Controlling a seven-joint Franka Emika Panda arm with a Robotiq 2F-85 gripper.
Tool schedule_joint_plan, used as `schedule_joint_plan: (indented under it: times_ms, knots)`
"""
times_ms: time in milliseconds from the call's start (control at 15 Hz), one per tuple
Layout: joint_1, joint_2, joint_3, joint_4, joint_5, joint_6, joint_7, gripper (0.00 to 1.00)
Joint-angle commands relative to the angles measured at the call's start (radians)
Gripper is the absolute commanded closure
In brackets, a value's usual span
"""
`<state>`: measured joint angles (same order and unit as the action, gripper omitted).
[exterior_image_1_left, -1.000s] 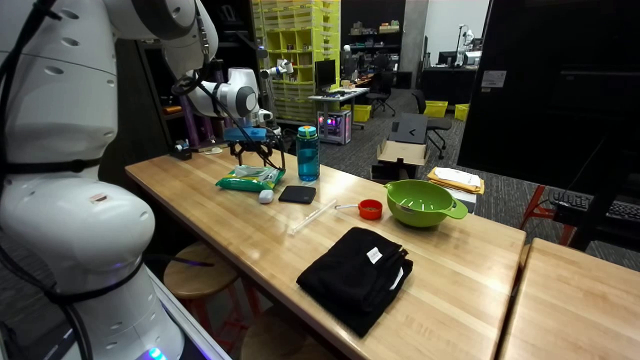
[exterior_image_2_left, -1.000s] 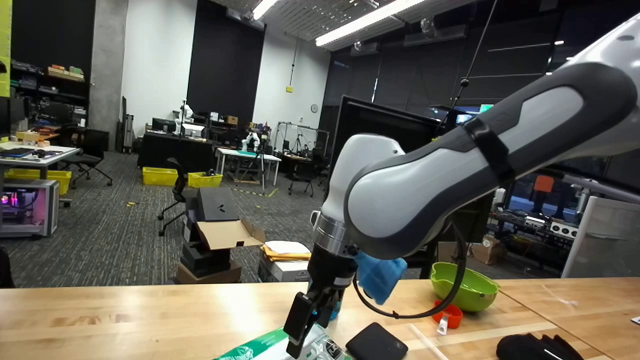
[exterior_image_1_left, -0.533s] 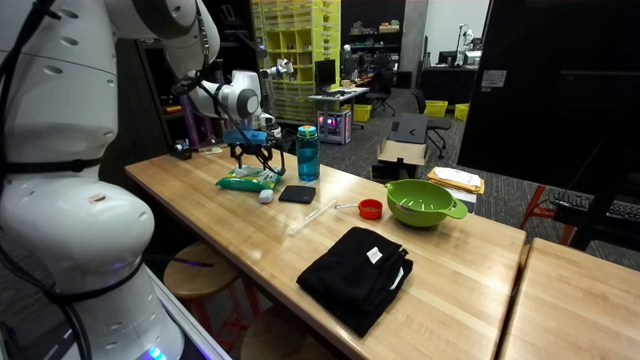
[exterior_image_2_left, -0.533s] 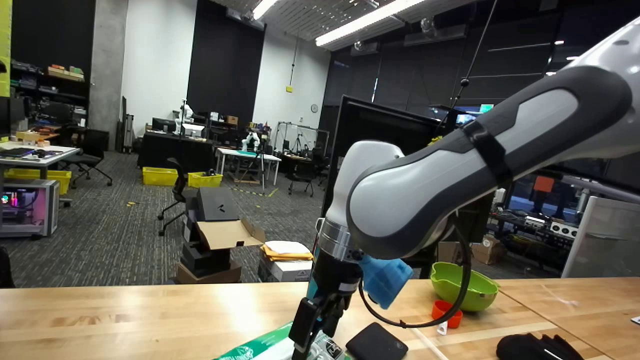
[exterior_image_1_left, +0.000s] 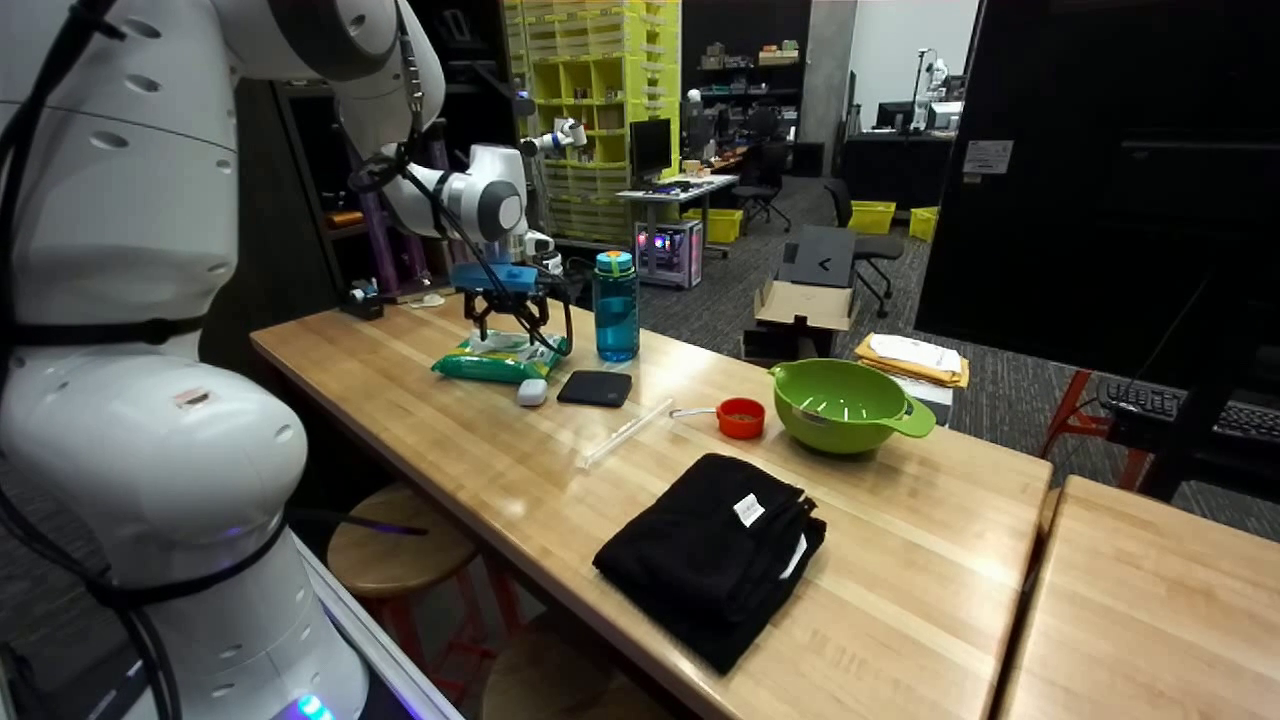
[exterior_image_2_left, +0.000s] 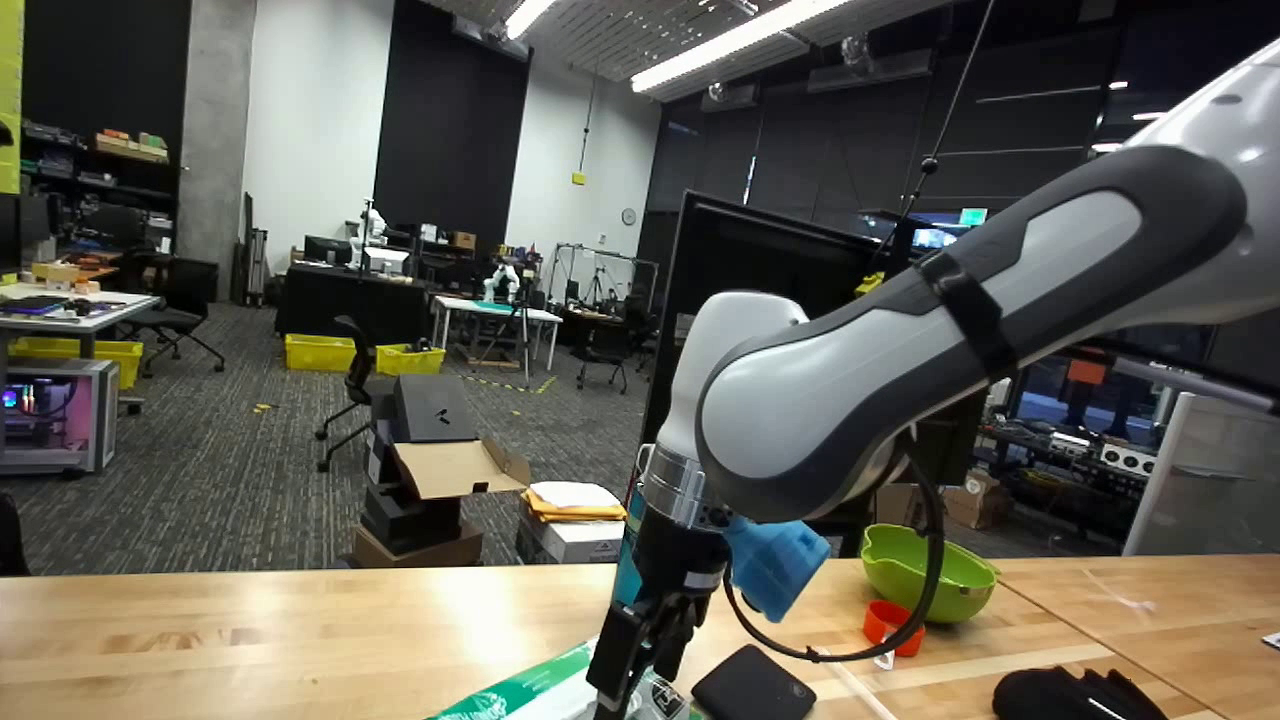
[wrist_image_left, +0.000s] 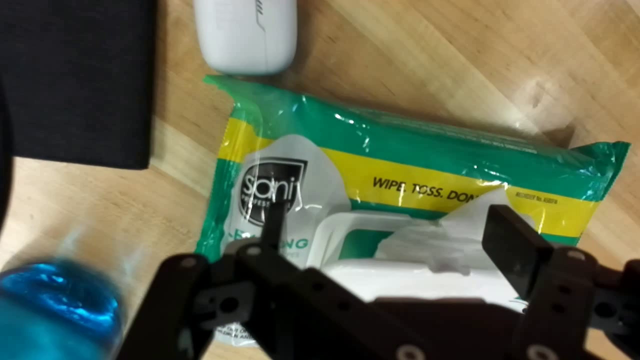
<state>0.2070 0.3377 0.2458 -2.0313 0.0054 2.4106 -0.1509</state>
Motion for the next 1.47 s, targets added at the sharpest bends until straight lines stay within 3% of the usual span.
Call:
schedule_joint_plan:
  times_ms: [0,1400]
  knots:
    - [-0.006,0.002,0.002,-0.001,0.010,-0.004,-0.028,0.00]
    - [0.012,0.042,-0.036,0.059,-0.154,0.012,-0.024,0.00]
